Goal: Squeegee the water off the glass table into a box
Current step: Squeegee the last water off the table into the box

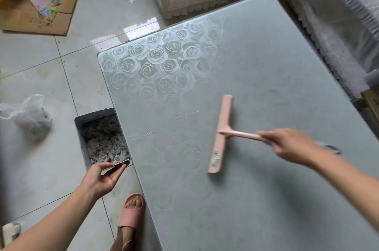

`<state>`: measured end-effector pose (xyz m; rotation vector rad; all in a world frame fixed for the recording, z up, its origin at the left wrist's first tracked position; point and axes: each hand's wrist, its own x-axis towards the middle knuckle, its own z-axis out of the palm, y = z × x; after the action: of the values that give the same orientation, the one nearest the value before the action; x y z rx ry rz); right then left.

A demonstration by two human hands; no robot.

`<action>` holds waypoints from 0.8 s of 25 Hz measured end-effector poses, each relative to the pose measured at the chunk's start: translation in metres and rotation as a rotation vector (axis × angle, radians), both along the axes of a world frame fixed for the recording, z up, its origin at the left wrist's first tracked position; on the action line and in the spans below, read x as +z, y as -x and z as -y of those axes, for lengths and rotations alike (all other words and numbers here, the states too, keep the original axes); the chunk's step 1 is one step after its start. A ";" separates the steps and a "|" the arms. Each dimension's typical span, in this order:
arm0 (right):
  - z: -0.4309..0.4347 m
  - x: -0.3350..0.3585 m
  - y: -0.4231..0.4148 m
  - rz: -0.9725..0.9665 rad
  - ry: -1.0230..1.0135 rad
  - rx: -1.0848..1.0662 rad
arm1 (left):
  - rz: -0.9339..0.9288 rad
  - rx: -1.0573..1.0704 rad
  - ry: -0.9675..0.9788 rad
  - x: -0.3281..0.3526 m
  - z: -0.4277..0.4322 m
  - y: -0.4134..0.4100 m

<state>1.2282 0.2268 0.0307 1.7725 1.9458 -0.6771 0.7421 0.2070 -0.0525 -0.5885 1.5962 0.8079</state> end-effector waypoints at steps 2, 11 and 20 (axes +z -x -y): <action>-0.019 -0.021 0.063 -0.066 -0.085 0.162 | -0.011 0.012 -0.010 -0.003 -0.002 0.002; -0.051 0.011 0.049 0.112 -0.088 0.245 | -0.018 -0.008 -0.066 -0.008 0.006 -0.003; -0.066 0.025 0.084 0.121 -0.172 0.396 | 0.035 0.010 -0.114 -0.006 0.007 0.002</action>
<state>1.1444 0.2924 0.0561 1.4144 2.2319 -0.2681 0.7402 0.2005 -0.0589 -0.5261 1.5054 0.8851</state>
